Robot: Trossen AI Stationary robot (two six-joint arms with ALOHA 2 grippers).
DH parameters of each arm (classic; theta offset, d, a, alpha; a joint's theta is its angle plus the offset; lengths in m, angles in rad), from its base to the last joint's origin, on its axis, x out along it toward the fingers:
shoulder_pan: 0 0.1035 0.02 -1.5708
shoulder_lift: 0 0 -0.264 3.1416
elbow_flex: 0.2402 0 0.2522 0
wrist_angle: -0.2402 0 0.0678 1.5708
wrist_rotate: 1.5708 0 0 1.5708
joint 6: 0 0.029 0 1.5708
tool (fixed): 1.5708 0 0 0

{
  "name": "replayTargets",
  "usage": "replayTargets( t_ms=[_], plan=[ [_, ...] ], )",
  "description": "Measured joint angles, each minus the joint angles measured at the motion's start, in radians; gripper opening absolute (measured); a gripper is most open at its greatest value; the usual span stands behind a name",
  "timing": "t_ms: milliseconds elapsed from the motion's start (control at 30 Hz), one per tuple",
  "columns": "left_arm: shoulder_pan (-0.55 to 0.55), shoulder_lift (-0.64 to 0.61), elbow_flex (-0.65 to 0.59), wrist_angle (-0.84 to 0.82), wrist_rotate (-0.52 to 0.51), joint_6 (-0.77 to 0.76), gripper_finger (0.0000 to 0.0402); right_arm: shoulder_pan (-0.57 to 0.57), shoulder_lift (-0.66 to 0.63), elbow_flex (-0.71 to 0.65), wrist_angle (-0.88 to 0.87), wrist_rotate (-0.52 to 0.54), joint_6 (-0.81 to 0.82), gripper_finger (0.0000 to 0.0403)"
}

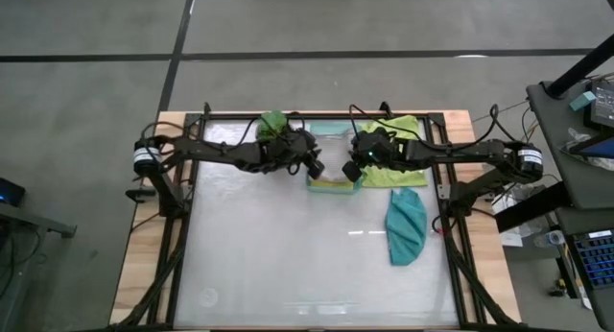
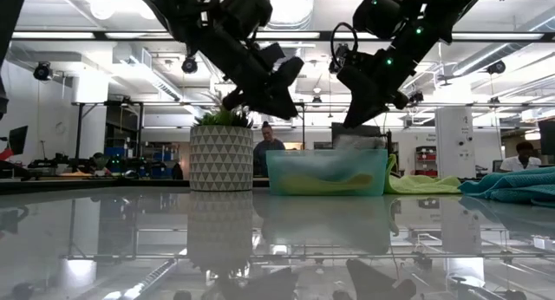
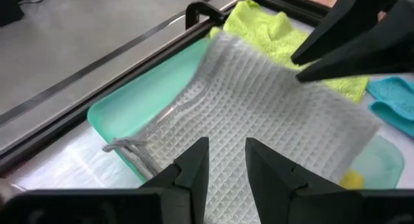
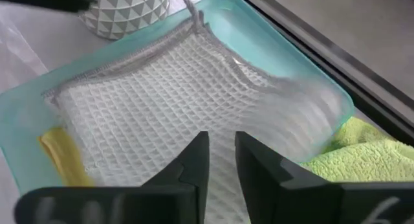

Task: Fold microfiber towels
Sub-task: Put the folded gray microfiber cloth into the blue bin

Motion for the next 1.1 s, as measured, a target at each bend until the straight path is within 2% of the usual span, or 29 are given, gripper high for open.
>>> replayTargets(
  t_ms=[233, 367, 567, 833, 900, 1100],
  plan=[
    [-0.022, -0.059, -0.011, 0.004, 0.0, 0.052, 0.0086, 0.0, 0.0, 0.0, -0.012, -0.016, 0.003, 0.0098],
    [-0.071, -0.095, -0.014, -0.008, 0.004, 0.121, 0.0086, -0.002, -0.008, 0.021, -0.093, -0.016, -0.007, 0.0102],
    [-0.162, -0.162, -0.032, -0.047, 0.008, 0.194, 0.0086, 0.0, -0.017, 0.052, -0.186, -0.03, -0.004, 0.008],
    [-0.245, -0.248, -0.086, -0.058, 0.006, 0.199, 0.0086, 0.003, 0.013, 0.055, -0.192, -0.195, 0.021, 0.0068],
    [-0.261, -0.279, -0.106, -0.048, 0.006, 0.199, 0.0086, 0.003, 0.029, 0.055, -0.198, -0.227, 0.014, 0.0058],
    [-0.29, -0.361, -0.172, -0.042, 0.003, 0.194, 0.0086, 0.003, 0.075, 0.084, -0.233, -0.228, 0.007, 0.0014]
  ],
)
